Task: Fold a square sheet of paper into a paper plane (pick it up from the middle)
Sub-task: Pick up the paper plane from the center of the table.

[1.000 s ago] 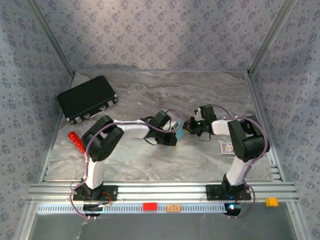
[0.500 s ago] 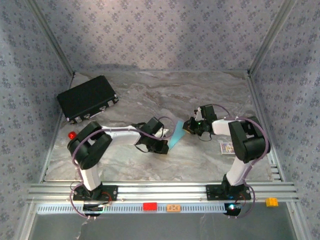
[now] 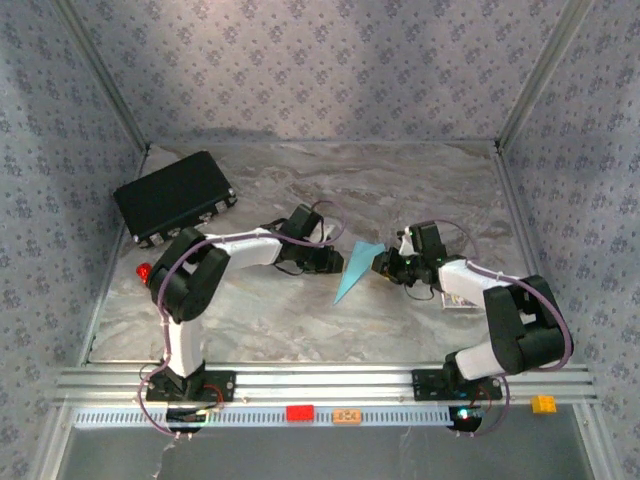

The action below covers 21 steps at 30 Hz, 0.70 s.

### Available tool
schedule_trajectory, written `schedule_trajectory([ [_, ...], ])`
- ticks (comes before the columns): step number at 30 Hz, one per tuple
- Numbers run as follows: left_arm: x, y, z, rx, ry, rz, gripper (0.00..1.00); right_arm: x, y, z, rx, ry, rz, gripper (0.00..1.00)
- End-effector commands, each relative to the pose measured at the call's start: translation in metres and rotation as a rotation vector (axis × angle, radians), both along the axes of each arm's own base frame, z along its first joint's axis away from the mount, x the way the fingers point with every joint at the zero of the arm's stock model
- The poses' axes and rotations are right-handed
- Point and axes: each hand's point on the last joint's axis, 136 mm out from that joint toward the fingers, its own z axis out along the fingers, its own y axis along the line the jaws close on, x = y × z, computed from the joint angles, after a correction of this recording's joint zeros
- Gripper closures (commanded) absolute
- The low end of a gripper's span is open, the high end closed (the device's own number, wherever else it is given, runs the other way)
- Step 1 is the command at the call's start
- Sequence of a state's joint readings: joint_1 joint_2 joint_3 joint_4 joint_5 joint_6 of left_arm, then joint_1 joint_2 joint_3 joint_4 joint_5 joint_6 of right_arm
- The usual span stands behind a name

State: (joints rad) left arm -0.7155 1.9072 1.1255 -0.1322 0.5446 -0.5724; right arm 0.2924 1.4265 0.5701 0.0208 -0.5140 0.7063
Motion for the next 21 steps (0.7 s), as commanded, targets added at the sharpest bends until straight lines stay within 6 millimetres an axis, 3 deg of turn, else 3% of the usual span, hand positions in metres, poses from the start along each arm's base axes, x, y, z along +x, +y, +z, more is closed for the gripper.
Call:
schedule_trajectory([
  [1, -0.005, -0.007, 0.001, -0.014, 0.022, -0.05, 0.76, -0.007, 0.005, 0.004, 0.012, 0.005, 0.0, 0.76],
  [21, -0.014, -0.01, -0.028, 0.046, 0.083, -0.085, 0.78, -0.026, 0.025, -0.015, 0.006, 0.06, 0.059, 0.76],
])
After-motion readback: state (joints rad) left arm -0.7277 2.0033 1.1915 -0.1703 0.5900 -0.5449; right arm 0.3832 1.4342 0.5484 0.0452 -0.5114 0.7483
